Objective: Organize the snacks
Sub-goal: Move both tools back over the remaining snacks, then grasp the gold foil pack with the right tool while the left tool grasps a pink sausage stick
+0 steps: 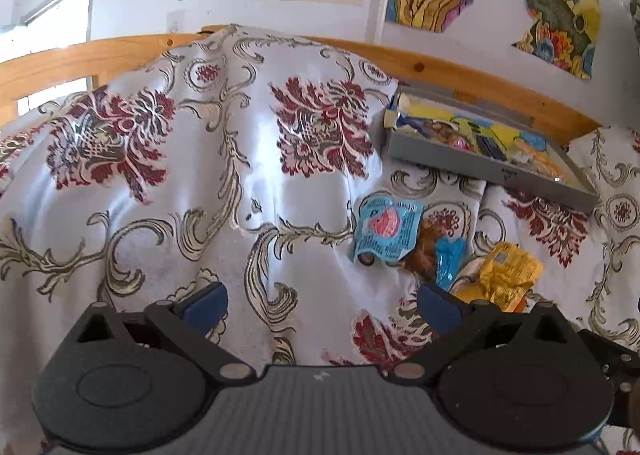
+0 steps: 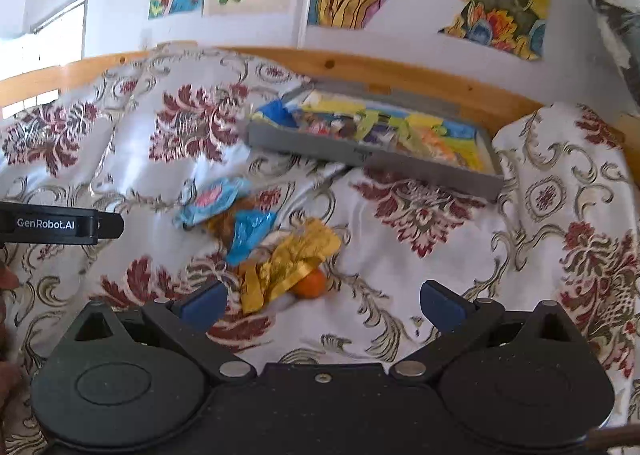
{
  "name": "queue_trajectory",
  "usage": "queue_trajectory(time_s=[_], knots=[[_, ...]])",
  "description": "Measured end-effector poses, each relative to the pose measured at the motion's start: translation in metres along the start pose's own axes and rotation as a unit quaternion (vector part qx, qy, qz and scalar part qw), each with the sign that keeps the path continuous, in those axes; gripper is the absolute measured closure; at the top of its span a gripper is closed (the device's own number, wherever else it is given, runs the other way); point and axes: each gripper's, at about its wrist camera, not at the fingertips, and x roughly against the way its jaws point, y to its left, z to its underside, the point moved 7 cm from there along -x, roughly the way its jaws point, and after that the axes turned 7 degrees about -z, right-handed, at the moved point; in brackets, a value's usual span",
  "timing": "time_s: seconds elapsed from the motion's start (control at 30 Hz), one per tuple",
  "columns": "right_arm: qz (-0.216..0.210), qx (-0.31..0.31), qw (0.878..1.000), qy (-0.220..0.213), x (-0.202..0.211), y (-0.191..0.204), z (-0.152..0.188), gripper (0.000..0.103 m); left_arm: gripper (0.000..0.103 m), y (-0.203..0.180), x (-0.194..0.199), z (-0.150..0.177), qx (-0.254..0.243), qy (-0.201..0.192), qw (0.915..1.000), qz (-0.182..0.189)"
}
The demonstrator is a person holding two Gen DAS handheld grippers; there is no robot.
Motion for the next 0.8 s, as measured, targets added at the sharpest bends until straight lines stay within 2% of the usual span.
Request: queue_trajectory(time_s=[0.27, 0.47, 0.63, 0.8], knots=[[-0.006, -0.004, 0.999, 0.035, -0.024, 0.001, 0.009, 0.001, 0.001, -0.010, -0.025, 0.003, -0.026, 0.016, 0.9995, 0.011], [-0.033, -0.019, 0.997, 0.061, -0.046, 0.005, 0.014, 0.001, 0.001, -0.017, -0.042, 0.002, -0.043, 0.012, 0.9987, 0.023], [-0.057, -0.044, 0.994, 0.079, -0.060, 0.007, 0.019, 0.001, 0.001, -0.022, -0.052, -0.008, -0.054, -0.011, 0.9970, 0.055], [-0.087, -0.078, 0.990, 0.080, -0.070, 0.007, 0.019, 0.001, 0.001, -0.036, -0.063, -0.024, -0.074, -0.033, 0.9923, 0.093]])
